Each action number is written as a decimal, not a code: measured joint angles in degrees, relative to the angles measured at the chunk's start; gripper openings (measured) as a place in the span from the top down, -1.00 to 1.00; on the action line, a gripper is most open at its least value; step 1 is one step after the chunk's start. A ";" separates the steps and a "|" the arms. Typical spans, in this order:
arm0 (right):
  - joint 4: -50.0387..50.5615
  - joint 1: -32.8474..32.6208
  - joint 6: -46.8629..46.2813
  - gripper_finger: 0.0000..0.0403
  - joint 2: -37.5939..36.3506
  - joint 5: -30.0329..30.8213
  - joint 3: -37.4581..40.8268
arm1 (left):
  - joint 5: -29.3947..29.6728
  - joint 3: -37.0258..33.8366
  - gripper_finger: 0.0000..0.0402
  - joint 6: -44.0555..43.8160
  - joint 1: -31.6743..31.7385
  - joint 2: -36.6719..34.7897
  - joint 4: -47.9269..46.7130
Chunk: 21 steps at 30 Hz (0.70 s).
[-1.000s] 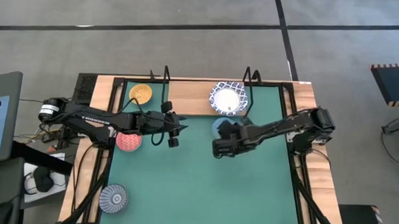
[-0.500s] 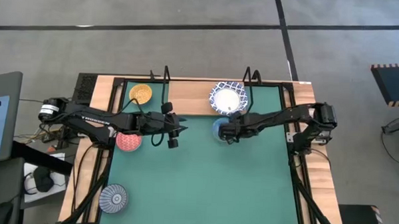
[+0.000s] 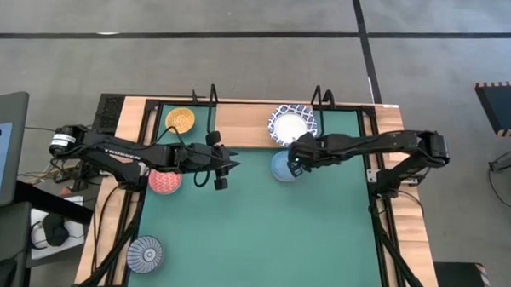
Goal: Place and stack bowls onto a shelf
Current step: Put the blue patterned bowl on the shelf
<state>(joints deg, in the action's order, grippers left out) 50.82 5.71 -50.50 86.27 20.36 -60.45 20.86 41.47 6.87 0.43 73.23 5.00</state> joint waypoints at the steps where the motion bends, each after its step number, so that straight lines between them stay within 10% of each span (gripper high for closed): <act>1: -0.67 -0.15 -0.02 0.34 -0.10 0.01 -0.06 | 0.02 0.00 0.32 -0.02 0.00 0.00 0.08; 21: -9.29 -1.68 5.43 0.35 11.66 -6.69 -0.02 | 0.94 0.00 0.32 -1.55 0.04 0.00 -0.07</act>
<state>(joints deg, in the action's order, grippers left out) 41.53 4.03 -45.07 97.93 13.67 -60.47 21.80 41.47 5.32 0.47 73.23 4.93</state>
